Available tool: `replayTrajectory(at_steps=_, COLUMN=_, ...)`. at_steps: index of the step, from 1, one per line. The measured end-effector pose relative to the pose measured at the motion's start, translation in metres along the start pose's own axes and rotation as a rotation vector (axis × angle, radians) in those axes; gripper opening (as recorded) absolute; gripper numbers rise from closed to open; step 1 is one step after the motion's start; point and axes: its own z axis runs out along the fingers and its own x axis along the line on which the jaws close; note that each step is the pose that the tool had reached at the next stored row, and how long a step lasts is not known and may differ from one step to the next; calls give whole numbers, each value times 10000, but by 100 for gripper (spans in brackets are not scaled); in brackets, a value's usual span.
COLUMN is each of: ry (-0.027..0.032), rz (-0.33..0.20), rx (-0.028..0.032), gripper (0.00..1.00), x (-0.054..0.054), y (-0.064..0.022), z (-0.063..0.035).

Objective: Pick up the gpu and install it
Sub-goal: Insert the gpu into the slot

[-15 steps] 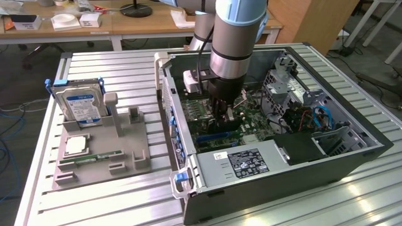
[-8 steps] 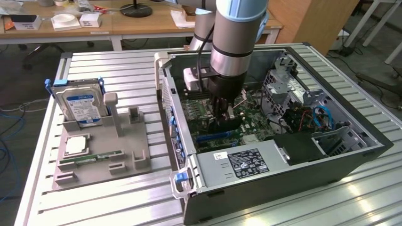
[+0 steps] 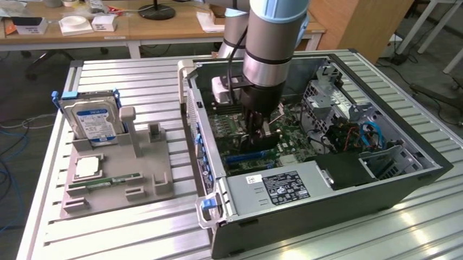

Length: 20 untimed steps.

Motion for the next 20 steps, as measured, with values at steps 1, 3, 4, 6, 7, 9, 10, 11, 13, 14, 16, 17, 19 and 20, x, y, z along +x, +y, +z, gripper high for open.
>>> replayTrajectory(at_steps=1, ry=0, rz=0, rx=0, gripper=26, x=0, y=-4, z=-7)
replayTrajectory(at_steps=3, ry=-1, rz=0, rx=1, gripper=26, x=0, y=-13, z=-10)
replayTrajectory(at_steps=4, ry=-1, rz=0, rx=2, gripper=26, x=0, y=-18, z=-10)
replayTrajectory(at_steps=6, ry=7, rz=1, rx=1, gripper=26, x=-1, y=-32, z=-10)
replayTrajectory(at_steps=7, ry=14, rz=0, rx=1, gripper=26, x=0, y=-40, z=-10)
replayTrajectory(at_steps=9, ry=29, rz=0, rx=1, gripper=26, x=4, y=-58, z=-9)
replayTrajectory(at_steps=10, ry=38, rz=-1, rx=1, gripper=26, x=7, y=-67, z=-9)
replayTrajectory(at_steps=11, ry=47, rz=-2, rx=1, gripper=26, x=10, y=-72, z=-9)
replayTrajectory(at_steps=13, ry=58, rz=-1, rx=2, gripper=26, x=18, y=-75, z=-8)
replayTrajectory(at_steps=14, ry=59, rz=0, rx=3, gripper=26, x=21, y=-74, z=-8)
replayTrajectory(at_steps=16, ry=62, rz=-2, rx=2, gripper=26, x=28, y=-75, z=-9)
replayTrajectory(at_steps=17, ry=62, rz=-1, rx=2, gripper=26, x=30, y=-75, z=-8)
replayTrajectory(at_steps=19, ry=61, rz=0, rx=3, gripper=26, x=30, y=-75, z=-8)
replayTrajectory(at_steps=20, ry=61, rz=-1, rx=3, gripper=26, x=31, y=-75, z=-8)
